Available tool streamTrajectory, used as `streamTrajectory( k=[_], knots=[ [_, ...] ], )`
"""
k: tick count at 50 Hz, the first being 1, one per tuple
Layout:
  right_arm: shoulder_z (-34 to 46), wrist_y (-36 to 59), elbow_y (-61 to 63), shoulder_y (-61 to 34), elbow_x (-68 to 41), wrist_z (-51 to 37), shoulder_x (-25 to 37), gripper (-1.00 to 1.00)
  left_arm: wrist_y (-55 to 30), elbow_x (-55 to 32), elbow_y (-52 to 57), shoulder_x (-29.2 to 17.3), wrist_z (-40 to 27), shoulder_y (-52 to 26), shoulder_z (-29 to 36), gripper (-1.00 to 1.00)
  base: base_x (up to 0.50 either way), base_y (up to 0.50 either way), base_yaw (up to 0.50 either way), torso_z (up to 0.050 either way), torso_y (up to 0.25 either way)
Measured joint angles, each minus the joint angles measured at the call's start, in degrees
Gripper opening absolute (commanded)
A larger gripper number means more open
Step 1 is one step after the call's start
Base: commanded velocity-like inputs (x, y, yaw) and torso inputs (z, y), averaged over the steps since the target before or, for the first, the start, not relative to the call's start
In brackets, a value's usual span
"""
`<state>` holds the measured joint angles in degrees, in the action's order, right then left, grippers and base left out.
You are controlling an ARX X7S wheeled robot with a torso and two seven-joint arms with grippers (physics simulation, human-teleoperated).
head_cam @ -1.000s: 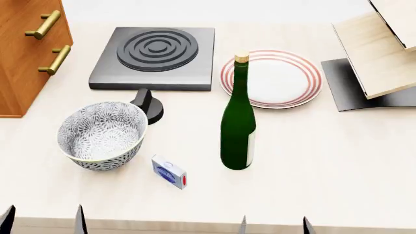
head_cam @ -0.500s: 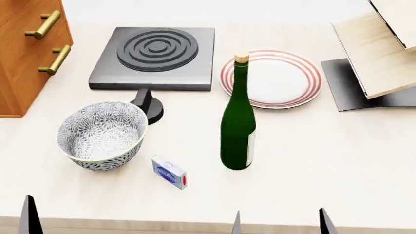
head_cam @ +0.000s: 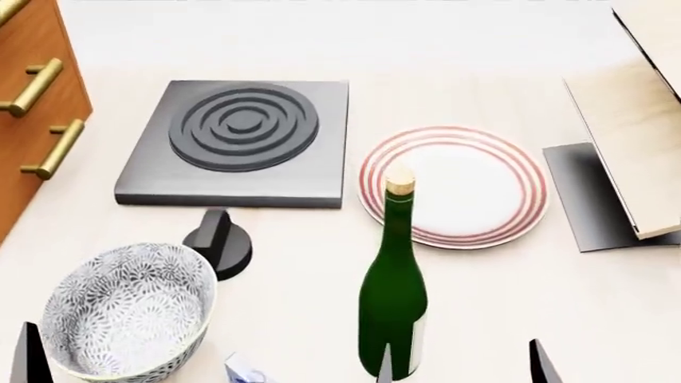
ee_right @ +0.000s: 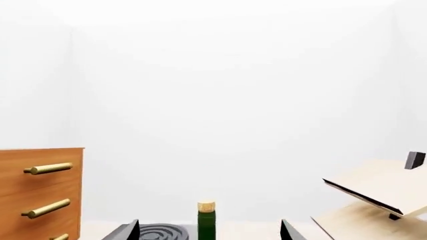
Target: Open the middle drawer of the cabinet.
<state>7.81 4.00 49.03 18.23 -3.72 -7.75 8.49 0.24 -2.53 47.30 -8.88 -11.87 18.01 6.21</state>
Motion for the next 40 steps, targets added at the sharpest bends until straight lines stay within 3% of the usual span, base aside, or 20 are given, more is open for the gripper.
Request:
streamTrajectory(
  k=[27,40],
  knots=[
    [1.27,0.10,0.21,0.15,-0.63,-1.53,1.68,1.00,-0.48,-0.80,0.70,-1.19,-2.02,0.05,0.70,1.00,0.50,0.00,0.00,0.000,0.001],
    [1.51,-2.12,-0.50,0.37,-1.35,-1.91,2.35,1.00,-0.97,-1.06,0.81,-1.73,-2.87,-0.12,1.08,1.00,0.00,0.00,0.00,0.000,0.000]
  ],
)
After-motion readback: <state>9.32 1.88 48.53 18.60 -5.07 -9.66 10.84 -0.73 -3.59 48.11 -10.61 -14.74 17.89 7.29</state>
